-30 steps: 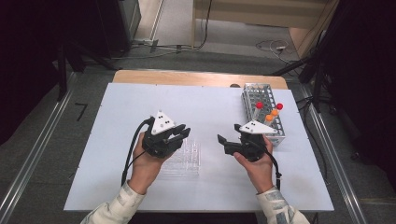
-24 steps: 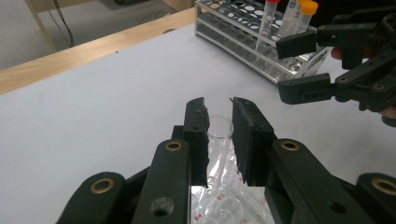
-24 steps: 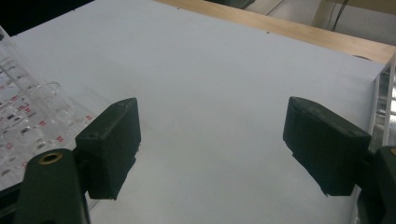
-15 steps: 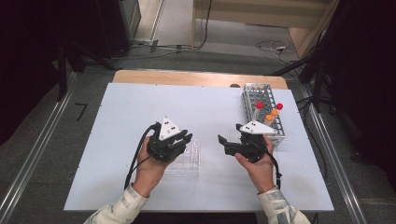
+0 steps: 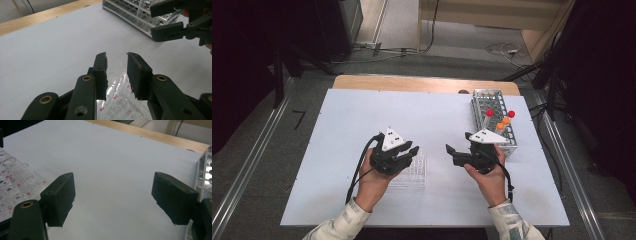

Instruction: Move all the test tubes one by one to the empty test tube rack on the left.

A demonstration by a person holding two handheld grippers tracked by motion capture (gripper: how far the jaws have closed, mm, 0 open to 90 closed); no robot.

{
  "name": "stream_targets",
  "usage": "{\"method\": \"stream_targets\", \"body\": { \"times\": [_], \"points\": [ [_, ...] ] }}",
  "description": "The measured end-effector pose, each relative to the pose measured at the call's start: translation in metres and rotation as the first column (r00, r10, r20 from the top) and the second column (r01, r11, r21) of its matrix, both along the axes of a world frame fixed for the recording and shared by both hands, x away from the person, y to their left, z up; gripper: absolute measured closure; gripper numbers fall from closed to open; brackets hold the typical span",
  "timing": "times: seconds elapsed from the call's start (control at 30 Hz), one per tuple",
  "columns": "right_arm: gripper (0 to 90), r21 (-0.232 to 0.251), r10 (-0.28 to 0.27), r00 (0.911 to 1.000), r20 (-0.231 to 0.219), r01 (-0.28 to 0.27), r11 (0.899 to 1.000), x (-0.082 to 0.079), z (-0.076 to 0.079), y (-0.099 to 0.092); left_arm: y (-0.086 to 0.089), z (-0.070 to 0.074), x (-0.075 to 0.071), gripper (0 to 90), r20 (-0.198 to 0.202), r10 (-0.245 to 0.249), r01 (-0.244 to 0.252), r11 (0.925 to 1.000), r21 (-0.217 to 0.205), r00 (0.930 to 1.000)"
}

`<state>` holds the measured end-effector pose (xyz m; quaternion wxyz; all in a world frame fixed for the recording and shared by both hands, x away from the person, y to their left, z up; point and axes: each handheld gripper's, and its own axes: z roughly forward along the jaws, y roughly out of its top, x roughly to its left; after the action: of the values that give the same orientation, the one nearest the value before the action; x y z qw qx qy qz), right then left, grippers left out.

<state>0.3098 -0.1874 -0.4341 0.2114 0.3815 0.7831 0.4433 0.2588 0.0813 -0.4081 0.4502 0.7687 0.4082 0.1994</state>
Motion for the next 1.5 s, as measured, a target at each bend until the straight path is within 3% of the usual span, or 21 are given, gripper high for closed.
{"method": "stream_targets", "body": {
  "times": [0.13,0.33,0.53,0.73,0.9,1.17,1.5],
  "points": [
    [18.1,0.003,-0.001,1.0,0.006,0.001,1.0,0.0,0.001,-0.002,0.004,0.002,0.0,56.2,0.0,0.002,-0.002,0.9995,-0.032,1.0],
    [18.1,0.008,-0.016,0.9998,0.008,0.016,1.0,0.0,0.003,-0.008,0.013,0.003,0.002,30.2,-0.032,0.022,-0.025,0.9941,-0.105,0.9992],
    [18.1,0.015,-0.044,0.9989,0.016,0.044,0.999,-0.002,0.006,-0.022,0.023,0.003,0.004,25.5,-0.022,0.032,-0.035,0.988,-0.15,0.9993],
    [18.3,0.024,-0.092,0.9954,0.029,0.091,0.996,-0.004,0.009,-0.046,0.029,0.001,0.008,16.7,-0.028,0.065,-0.068,0.9862,-0.151,0.9975],
    [18.2,0.031,-0.137,0.9899,0.039,0.136,0.99,-0.006,0.011,-0.066,0.035,-0.001,0.012,11.5,-0.046,0.079,-0.085,0.9831,-0.162,0.9958],
    [19.2,0.037,-0.217,0.9748,0.052,0.215,0.976,-0.003,0.012,-0.091,0.042,-0.002,0.012,10.2,-0.023,0.073,-0.076,0.9787,-0.191,0.9971],
    [36.8,0.031,-0.272,0.961,0.052,0.27,0.962,0.013,-0.003,-0.103,0.04,-0.002,0.011,11.1,-0.016,0.079,-0.081,0.9796,-0.184,0.9967]
  ]
}}
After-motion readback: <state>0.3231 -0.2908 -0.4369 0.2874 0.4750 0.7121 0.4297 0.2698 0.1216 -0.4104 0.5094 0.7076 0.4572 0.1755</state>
